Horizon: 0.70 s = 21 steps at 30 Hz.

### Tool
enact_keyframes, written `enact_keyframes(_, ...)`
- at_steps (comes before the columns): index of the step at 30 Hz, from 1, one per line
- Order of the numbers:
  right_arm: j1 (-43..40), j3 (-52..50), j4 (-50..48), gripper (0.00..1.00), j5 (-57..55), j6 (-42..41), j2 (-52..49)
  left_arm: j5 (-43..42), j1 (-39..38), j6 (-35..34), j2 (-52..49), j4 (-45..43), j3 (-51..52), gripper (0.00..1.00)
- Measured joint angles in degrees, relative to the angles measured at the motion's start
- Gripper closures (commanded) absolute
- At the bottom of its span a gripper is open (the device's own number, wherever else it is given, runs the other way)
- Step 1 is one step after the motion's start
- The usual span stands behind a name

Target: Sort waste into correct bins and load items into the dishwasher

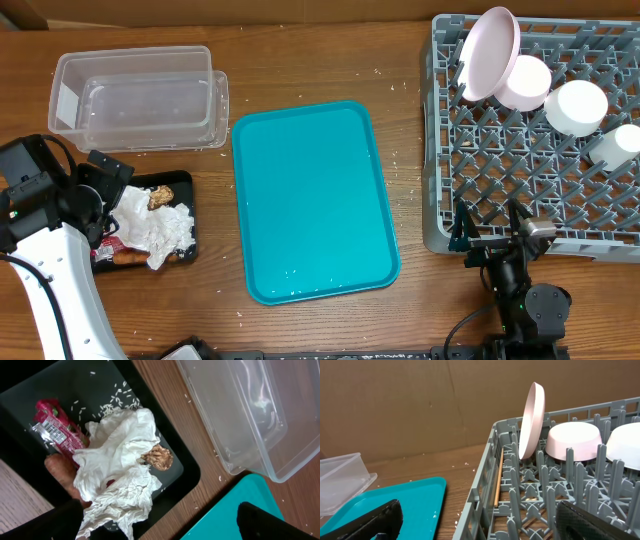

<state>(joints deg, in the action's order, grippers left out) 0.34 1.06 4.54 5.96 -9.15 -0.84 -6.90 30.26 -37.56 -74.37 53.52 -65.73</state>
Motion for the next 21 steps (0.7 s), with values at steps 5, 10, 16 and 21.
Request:
enact_keyframes(5,0.0,0.0,0.02,0.0,0.0,0.0,0.0,-0.02,0.0,0.0,0.0,6.16,0.0,0.0)
enact_keyframes(10,0.0,0.0,0.07,0.0,0.02,0.0,0.0,0.04,-1.4,0.55,1.38,6.08,1.01,0.0)
enact_keyframes(16,0.0,0.0,0.07,0.0,0.0,0.0,0.09,0.9,-16.17,13.18,20.04,-21.18,21.55,0.0)
enact_keyframes(21,-0.02,0.0,0.07,0.0,0.0,0.02,0.17,0.68,-21.42,17.2,35.39,-39.67,40.72,0.0)
